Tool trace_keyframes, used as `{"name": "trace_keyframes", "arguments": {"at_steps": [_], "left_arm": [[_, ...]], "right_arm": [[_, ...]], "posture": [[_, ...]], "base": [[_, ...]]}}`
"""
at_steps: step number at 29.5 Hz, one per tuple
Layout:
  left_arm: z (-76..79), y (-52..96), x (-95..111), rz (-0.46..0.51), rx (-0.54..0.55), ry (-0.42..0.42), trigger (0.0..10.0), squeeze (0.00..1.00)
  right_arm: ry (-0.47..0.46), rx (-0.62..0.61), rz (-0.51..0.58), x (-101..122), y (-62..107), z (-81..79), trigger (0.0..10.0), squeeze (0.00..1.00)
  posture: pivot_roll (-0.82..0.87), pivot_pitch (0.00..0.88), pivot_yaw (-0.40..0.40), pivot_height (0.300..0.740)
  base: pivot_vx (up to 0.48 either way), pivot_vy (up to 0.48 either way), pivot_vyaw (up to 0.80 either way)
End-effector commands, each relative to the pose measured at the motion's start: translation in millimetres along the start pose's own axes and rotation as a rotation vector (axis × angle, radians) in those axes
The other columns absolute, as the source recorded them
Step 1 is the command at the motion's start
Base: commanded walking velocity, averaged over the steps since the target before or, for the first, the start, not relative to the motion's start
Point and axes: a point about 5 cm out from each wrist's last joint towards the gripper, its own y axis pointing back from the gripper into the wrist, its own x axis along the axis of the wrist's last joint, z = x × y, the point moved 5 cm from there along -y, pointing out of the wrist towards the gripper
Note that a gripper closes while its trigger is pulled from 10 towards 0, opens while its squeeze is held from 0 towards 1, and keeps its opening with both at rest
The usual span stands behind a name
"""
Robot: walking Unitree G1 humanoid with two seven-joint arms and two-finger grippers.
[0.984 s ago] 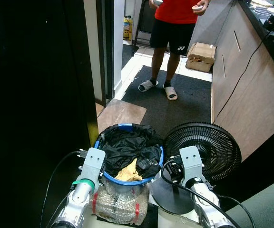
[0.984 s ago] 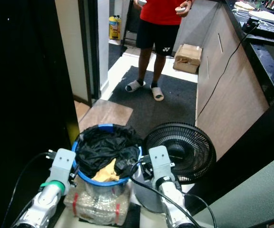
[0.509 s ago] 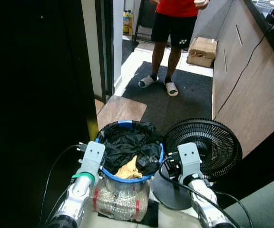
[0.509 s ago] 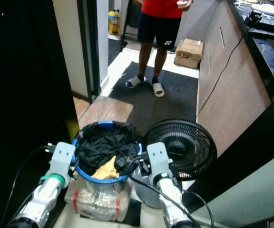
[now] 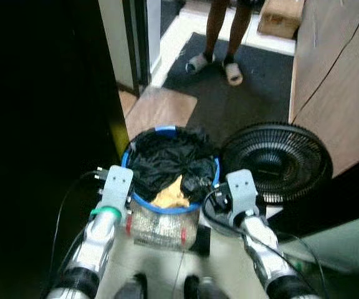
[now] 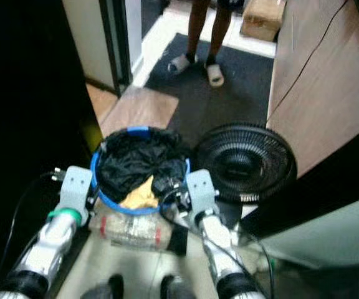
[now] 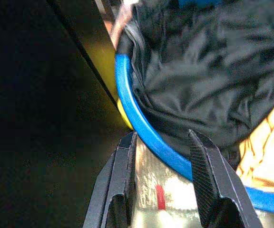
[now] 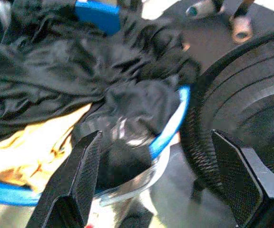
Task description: Clothes washing
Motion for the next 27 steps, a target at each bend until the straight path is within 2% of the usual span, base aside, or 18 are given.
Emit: {"name": "trace_keyframes", "arguments": {"at_steps": [1, 5, 9, 10, 14, 17, 20, 23, 24, 26, 27], "left_arm": [[-4.9, 0.9, -3.4, -0.021, 0.008, 0.004, 10.0, 0.00], [-10.9, 2.2, -3.0, -0.023, 0.016, -0.004, 10.0, 0.00], [-12.5, 3.6, -3.7, -0.025, 0.018, -0.007, 10.0, 0.00], [-15.3, 5.7, -4.9, -0.029, 0.023, -0.009, 10.0, 0.00], [-19.5, 9.2, -6.7, -0.035, 0.036, -0.010, 10.0, 0.00], [-21.0, 10.6, -7.4, -0.038, 0.041, -0.009, 10.0, 0.00], [-22.8, 12.5, -8.8, -0.045, 0.047, -0.008, 10.0, 0.00], [-22.8, 12.7, -9.0, -0.046, 0.048, -0.007, 10.0, 0.00], [-23.0, 13.4, -8.3, -0.048, 0.047, -0.007, 10.0, 0.00], [-23.0, 13.6, -8.1, -0.048, 0.047, -0.007, 10.0, 0.00], [-23.6, 14.0, -7.5, -0.049, 0.048, -0.009, 10.0, 0.00]], "right_arm": [[0.007, 0.021, -0.070, -16.3, 2.9, -4.0, 10.0, 0.00], [0.055, 0.062, -0.123, -25.0, 0.0, -10.7, 10.0, 0.00], [0.078, 0.079, -0.129, -25.6, -1.0, -14.2, 10.0, 0.00], [0.108, 0.119, -0.138, -26.9, -1.7, -23.0, 10.0, 0.00], [0.161, 0.168, -0.164, -32.6, 0.0, -34.3, 10.0, 0.00], [0.162, 0.166, -0.159, -31.7, -0.4, -34.6, 10.0, 0.00], [0.075, 0.095, -0.040, -1.8, -10.8, -22.8, 10.0, 0.00], [0.058, 0.079, -0.014, 5.9, -13.4, -19.5, 10.0, 0.00], [-0.009, 0.070, 0.055, 31.5, -24.7, -18.2, 10.0, 0.00], [-0.025, 0.076, 0.072, 38.5, -27.6, -19.4, 10.0, 0.00], [-0.035, 0.109, 0.120, 56.7, -34.1, -29.2, 10.0, 0.00]], "posture": [[0.07, 0.482, 0.058, 0.740], [0.08, 0.488, 0.065, 0.740], [0.08, 0.487, 0.065, 0.740], [0.09, 0.486, 0.061, 0.740], [0.10, 0.482, 0.051, 0.740], [0.10, 0.482, 0.049, 0.740], [0.10, 0.481, 0.048, 0.740], [0.10, 0.481, 0.048, 0.740], [0.11, 0.478, 0.050, 0.740], [0.11, 0.478, 0.050, 0.740], [0.12, 0.471, 0.050, 0.740]], "base": [[0.000, 0.000, 0.00], [0.000, 0.000, 0.00], [0.000, 0.000, 0.00], [0.000, 0.000, 0.00], [0.000, 0.000, 0.00], [0.000, 0.000, 0.00], [0.000, 0.000, 0.00], [0.000, 0.000, 0.00], [0.000, 0.000, 0.00], [0.000, 0.000, 0.00], [0.000, 0.000, 0.00]]}}
